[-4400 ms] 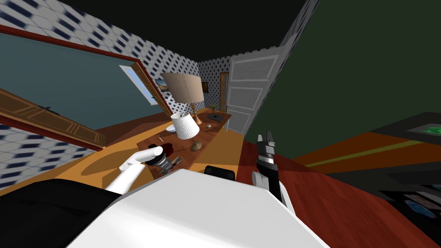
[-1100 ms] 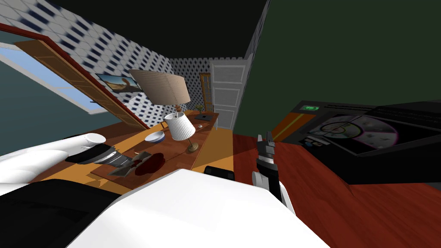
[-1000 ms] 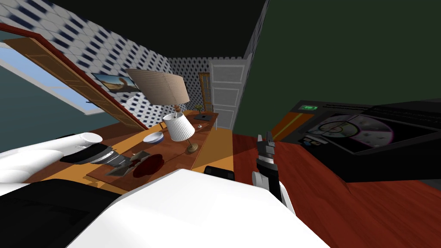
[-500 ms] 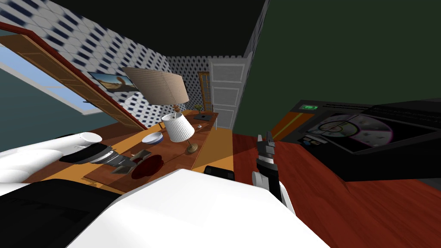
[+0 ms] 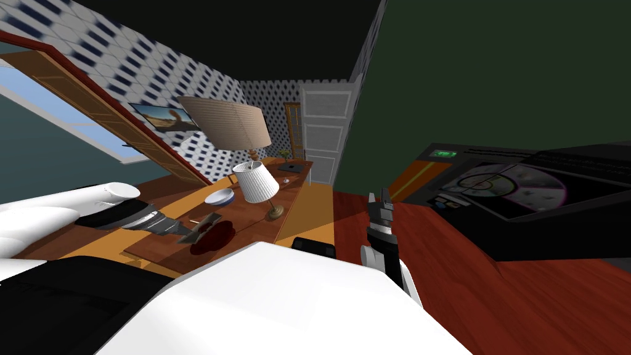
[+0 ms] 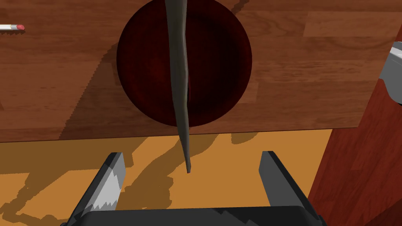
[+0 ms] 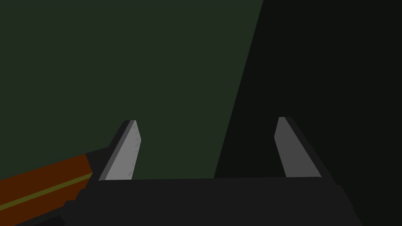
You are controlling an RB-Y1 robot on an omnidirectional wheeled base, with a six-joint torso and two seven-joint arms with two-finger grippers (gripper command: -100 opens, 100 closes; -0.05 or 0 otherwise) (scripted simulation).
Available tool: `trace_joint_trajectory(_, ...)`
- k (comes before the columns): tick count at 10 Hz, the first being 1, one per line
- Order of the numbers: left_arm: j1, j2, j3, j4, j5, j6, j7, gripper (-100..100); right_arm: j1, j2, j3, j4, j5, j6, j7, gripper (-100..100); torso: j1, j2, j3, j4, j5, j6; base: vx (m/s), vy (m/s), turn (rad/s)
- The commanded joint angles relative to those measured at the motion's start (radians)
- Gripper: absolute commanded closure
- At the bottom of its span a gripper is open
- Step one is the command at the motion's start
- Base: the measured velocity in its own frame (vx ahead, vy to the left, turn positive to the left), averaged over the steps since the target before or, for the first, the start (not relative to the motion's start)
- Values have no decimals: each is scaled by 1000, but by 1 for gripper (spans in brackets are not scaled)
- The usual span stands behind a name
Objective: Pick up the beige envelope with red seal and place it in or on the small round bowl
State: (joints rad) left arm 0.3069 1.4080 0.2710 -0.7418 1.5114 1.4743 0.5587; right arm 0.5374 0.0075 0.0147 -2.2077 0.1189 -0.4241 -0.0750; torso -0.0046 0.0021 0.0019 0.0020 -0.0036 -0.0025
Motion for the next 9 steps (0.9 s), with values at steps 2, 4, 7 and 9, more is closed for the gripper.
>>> trace_joint_trajectory(2, 17, 47, 10, -26, 34, 40, 23, -100, 0, 0, 0, 0, 0, 0, 0, 0, 0, 0, 0, 0, 0, 0, -10, 7, 16)
trace_joint_trajectory(4, 11, 45, 6, -17, 31, 39, 15, -100, 0, 0, 0, 0, 0, 0, 0, 0, 0, 0, 0, 0, 0, 0, 0, 0, 0)
trace_joint_trajectory(7, 13, 46, 8, -20, 32, 39, 18, 0, 0, 0, 0, 0, 0, 0, 0, 0, 0, -1, 0, 0, 0, 0, 0, 0, 0)
trace_joint_trajectory(9, 13, 46, 8, -20, 32, 39, 18, 0, 0, 0, 0, 0, 0, 0, 0, 0, 0, -1, 0, 0, 0, 0, 0, 0, 0)
